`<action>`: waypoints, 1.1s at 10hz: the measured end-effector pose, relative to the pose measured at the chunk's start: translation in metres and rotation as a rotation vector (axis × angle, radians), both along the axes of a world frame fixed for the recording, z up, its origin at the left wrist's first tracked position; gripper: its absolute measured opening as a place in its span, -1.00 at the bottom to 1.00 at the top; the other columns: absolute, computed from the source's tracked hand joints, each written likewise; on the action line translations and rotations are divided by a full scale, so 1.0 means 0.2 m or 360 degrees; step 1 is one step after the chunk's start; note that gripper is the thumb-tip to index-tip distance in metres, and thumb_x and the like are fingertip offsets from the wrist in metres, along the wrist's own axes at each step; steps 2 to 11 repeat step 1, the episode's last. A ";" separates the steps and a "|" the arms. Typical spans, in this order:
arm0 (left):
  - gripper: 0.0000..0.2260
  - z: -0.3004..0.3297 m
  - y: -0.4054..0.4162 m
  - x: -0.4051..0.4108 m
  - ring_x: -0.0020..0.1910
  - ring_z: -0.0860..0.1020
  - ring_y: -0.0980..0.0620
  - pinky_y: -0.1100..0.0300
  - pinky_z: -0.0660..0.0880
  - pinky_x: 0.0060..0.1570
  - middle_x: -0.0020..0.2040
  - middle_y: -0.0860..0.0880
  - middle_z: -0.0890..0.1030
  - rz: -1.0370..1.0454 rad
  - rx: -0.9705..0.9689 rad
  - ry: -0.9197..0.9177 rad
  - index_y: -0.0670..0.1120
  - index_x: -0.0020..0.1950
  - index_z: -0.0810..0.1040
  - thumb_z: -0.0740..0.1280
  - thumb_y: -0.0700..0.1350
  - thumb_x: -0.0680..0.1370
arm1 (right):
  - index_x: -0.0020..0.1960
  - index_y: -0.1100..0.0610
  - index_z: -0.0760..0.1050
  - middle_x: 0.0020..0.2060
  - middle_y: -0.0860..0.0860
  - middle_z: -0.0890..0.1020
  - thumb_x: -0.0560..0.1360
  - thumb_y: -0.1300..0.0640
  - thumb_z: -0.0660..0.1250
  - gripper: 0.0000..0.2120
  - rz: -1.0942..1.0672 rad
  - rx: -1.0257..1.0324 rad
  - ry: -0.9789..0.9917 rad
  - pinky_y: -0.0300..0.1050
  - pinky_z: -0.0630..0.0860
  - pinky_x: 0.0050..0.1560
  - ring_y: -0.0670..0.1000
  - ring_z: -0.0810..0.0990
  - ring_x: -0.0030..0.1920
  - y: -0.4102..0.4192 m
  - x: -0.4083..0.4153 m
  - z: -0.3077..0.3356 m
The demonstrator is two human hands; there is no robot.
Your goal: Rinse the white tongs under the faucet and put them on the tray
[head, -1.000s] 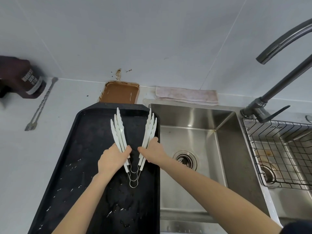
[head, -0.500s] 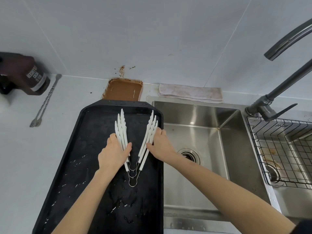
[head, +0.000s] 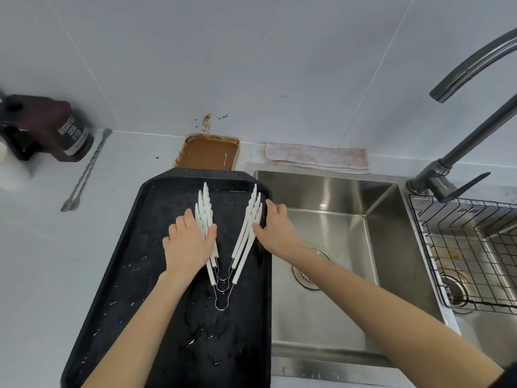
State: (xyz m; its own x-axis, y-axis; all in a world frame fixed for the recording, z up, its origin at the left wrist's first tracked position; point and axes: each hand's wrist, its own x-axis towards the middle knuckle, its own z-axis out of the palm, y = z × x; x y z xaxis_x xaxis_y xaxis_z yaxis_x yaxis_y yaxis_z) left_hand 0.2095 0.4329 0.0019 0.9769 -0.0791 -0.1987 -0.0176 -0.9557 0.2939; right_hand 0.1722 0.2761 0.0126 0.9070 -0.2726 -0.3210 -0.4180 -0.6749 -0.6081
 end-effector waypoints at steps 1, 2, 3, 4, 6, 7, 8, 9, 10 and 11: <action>-0.46 0.07 -0.07 0.03 0.46 0.23 -0.19 -0.13 0.16 0.40 0.48 -0.19 0.27 -0.0183 0.0030 -0.0087 -0.17 0.49 0.13 0.10 0.08 0.59 | 0.50 0.14 0.06 0.38 0.18 0.31 0.54 0.06 0.16 -0.42 -0.0046 -0.0127 -0.0062 0.09 0.40 0.26 0.19 0.41 0.30 -0.10 0.00 0.09; -0.46 0.07 -0.07 0.03 0.46 0.23 -0.19 -0.13 0.16 0.40 0.48 -0.19 0.27 -0.0183 0.0030 -0.0087 -0.17 0.49 0.13 0.10 0.08 0.59 | 0.50 0.14 0.06 0.38 0.18 0.31 0.54 0.06 0.16 -0.42 -0.0046 -0.0127 -0.0062 0.09 0.40 0.26 0.19 0.41 0.30 -0.10 0.00 0.09; -0.46 0.07 -0.07 0.03 0.46 0.23 -0.19 -0.13 0.16 0.40 0.48 -0.19 0.27 -0.0183 0.0030 -0.0087 -0.17 0.49 0.13 0.10 0.08 0.59 | 0.50 0.14 0.06 0.38 0.18 0.31 0.54 0.06 0.16 -0.42 -0.0046 -0.0127 -0.0062 0.09 0.40 0.26 0.19 0.41 0.30 -0.10 0.00 0.09; -0.46 0.07 -0.07 0.03 0.46 0.23 -0.19 -0.13 0.16 0.40 0.48 -0.19 0.27 -0.0183 0.0030 -0.0087 -0.17 0.49 0.13 0.10 0.08 0.59 | 0.50 0.14 0.06 0.38 0.18 0.31 0.54 0.06 0.16 -0.42 -0.0046 -0.0127 -0.0062 0.09 0.40 0.26 0.19 0.41 0.30 -0.10 0.00 0.09; -0.46 0.07 -0.07 0.03 0.46 0.23 -0.19 -0.13 0.16 0.40 0.48 -0.19 0.27 -0.0183 0.0030 -0.0087 -0.17 0.49 0.13 0.10 0.08 0.59 | 0.50 0.14 0.06 0.38 0.18 0.31 0.54 0.06 0.16 -0.42 -0.0046 -0.0127 -0.0062 0.09 0.40 0.26 0.19 0.41 0.30 -0.10 0.00 0.09; -0.46 0.07 -0.07 0.03 0.46 0.23 -0.19 -0.13 0.16 0.40 0.48 -0.19 0.27 -0.0183 0.0030 -0.0087 -0.17 0.49 0.13 0.10 0.08 0.59 | 0.50 0.14 0.06 0.38 0.18 0.31 0.54 0.06 0.16 -0.42 -0.0046 -0.0127 -0.0062 0.09 0.40 0.26 0.19 0.41 0.30 -0.10 0.00 0.09; -0.46 0.07 -0.07 0.03 0.46 0.23 -0.19 -0.13 0.16 0.40 0.48 -0.19 0.27 -0.0183 0.0030 -0.0087 -0.17 0.49 0.13 0.10 0.08 0.59 | 0.50 0.14 0.06 0.38 0.18 0.31 0.54 0.06 0.16 -0.42 -0.0046 -0.0127 -0.0062 0.09 0.40 0.26 0.19 0.41 0.30 -0.10 0.00 0.09; -0.46 0.07 -0.07 0.03 0.46 0.23 -0.19 -0.13 0.16 0.40 0.48 -0.19 0.27 -0.0183 0.0030 -0.0087 -0.17 0.49 0.13 0.10 0.08 0.59 | 0.50 0.14 0.06 0.38 0.18 0.31 0.54 0.06 0.16 -0.42 -0.0046 -0.0127 -0.0062 0.09 0.40 0.26 0.19 0.41 0.30 -0.10 0.00 0.09; -0.46 0.07 -0.07 0.03 0.46 0.23 -0.19 -0.13 0.16 0.40 0.48 -0.19 0.27 -0.0183 0.0030 -0.0087 -0.17 0.49 0.13 0.10 0.08 0.59 | 0.50 0.14 0.06 0.38 0.18 0.31 0.54 0.06 0.16 -0.42 -0.0046 -0.0127 -0.0062 0.09 0.40 0.26 0.19 0.41 0.30 -0.10 0.00 0.09; -0.46 0.07 -0.07 0.03 0.46 0.23 -0.19 -0.13 0.16 0.40 0.48 -0.19 0.27 -0.0183 0.0030 -0.0087 -0.17 0.49 0.13 0.10 0.08 0.59 | 0.50 0.14 0.06 0.38 0.18 0.31 0.54 0.06 0.16 -0.42 -0.0046 -0.0127 -0.0062 0.09 0.40 0.26 0.19 0.41 0.30 -0.10 0.00 0.09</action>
